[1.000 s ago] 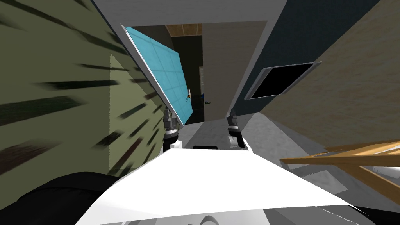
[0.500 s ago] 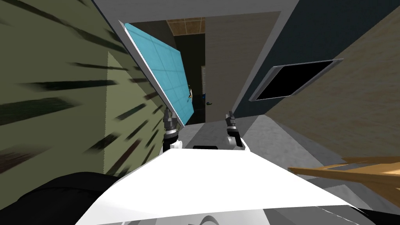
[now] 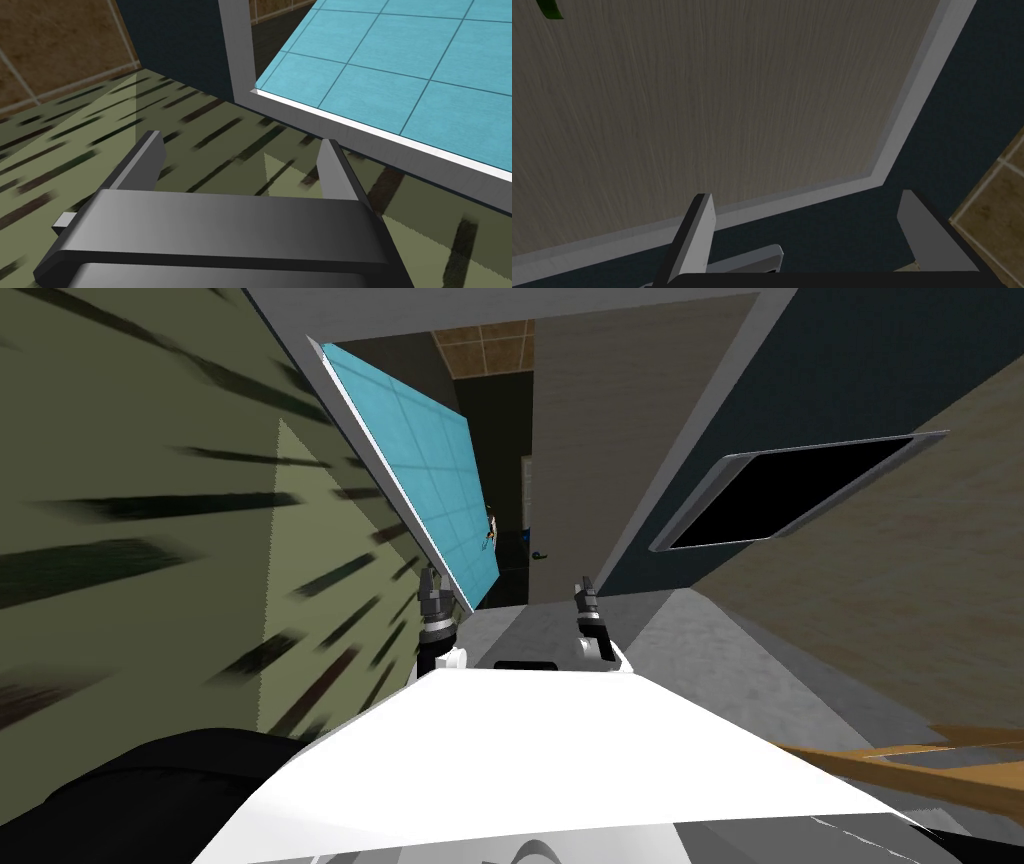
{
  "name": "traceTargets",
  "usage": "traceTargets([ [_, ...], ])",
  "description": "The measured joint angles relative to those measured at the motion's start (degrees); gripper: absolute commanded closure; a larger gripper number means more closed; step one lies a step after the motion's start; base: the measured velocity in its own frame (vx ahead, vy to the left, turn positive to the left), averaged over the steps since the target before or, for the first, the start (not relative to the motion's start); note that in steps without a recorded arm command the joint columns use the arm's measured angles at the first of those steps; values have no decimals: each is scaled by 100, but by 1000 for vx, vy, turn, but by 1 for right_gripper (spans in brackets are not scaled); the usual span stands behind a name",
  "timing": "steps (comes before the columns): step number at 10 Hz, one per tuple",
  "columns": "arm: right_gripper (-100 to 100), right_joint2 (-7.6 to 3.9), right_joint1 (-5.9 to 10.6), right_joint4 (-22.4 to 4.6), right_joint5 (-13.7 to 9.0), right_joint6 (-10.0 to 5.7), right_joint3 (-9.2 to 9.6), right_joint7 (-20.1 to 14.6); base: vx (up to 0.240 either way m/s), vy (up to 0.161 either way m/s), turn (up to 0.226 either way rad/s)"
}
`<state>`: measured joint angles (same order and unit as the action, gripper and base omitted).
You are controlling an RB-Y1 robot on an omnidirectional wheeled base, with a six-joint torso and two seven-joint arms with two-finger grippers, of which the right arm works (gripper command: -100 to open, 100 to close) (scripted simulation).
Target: Push the door open
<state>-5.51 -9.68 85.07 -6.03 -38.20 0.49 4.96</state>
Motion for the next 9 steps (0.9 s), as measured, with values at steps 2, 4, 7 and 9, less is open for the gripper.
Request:
traceTargets([
  [2,-100,-23,150,-317,-86,-32,-10,23,102,-19,84],
  [4,-100,-24,265,-647,-160,-110,-1,54,92,-21,73],
  [7,-100,-37,427,-1081,-277,-187,7,88,93,-28,81],
  [9,-100,-27,498,-1241,-331,-174,12,120,64,-18,36],
])
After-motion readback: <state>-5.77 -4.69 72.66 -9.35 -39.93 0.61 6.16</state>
